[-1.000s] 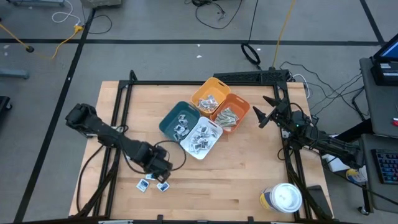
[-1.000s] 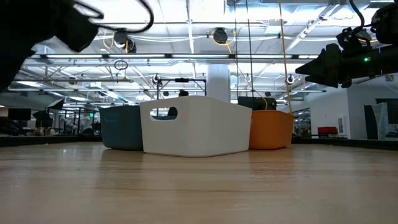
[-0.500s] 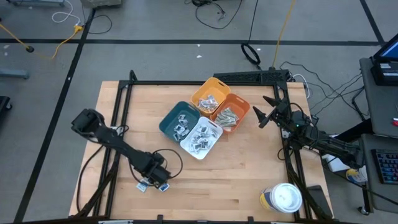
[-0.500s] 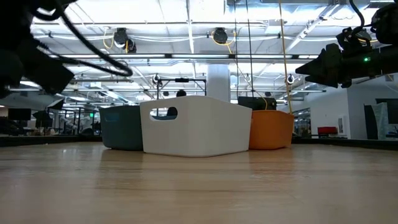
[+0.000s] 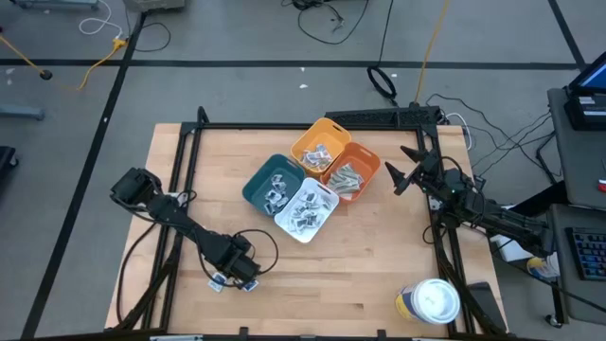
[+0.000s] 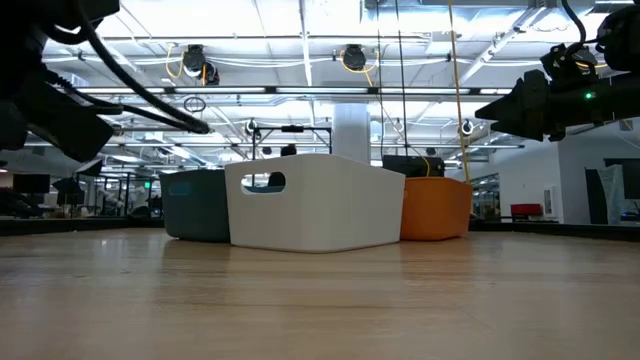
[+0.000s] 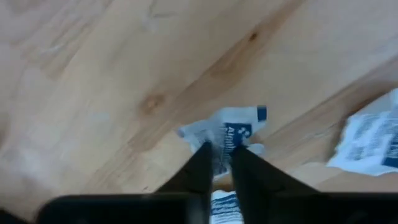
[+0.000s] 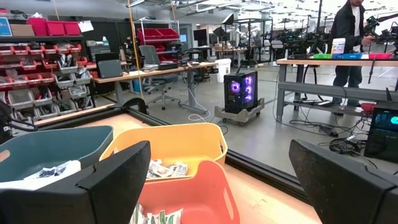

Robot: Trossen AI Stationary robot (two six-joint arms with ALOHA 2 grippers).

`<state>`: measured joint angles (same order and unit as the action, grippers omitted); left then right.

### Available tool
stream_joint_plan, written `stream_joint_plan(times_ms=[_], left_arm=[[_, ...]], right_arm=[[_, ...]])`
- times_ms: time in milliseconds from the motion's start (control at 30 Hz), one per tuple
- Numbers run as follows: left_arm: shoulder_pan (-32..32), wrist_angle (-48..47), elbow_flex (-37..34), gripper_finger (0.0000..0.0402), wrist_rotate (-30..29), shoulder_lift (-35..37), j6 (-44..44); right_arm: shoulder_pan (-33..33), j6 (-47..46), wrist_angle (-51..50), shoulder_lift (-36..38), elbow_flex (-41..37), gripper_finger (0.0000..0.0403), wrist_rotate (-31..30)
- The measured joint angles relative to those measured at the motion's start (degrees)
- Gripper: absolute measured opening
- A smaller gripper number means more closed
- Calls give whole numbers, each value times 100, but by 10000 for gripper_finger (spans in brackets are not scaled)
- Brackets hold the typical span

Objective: Pick & Place First Aid Supplies
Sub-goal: Put the blue alcohol pad into the blue bin

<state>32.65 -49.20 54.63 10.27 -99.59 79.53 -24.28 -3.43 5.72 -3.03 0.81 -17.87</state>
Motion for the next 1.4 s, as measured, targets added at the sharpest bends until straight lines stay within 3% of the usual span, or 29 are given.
stream_joint_plan(times_ms=[67, 133, 333, 967, 1067, 1400], left_arm=[[1, -19, -7, 23, 11, -2, -1], [1, -19, -5, 9, 28, -4, -13], [-45, -202, -23, 4, 59, 266, -33], [-567, -1099, 6, 1, 291, 2156, -94], [-947, -1408, 192, 1, 327, 2119, -311], [-3129, -2210, 1531, 0, 169, 1241, -2149]], right_arm=[[-1, -1, 0, -1, -2, 377, 0], [-1, 0, 0, 0, 0, 377, 0], [-1, -1, 0, 0, 0, 377, 0], [0, 0, 0, 0, 0, 377, 0], [-1, 0, 0, 0, 0, 377, 0], [0, 0, 0, 0, -1, 377, 0]])
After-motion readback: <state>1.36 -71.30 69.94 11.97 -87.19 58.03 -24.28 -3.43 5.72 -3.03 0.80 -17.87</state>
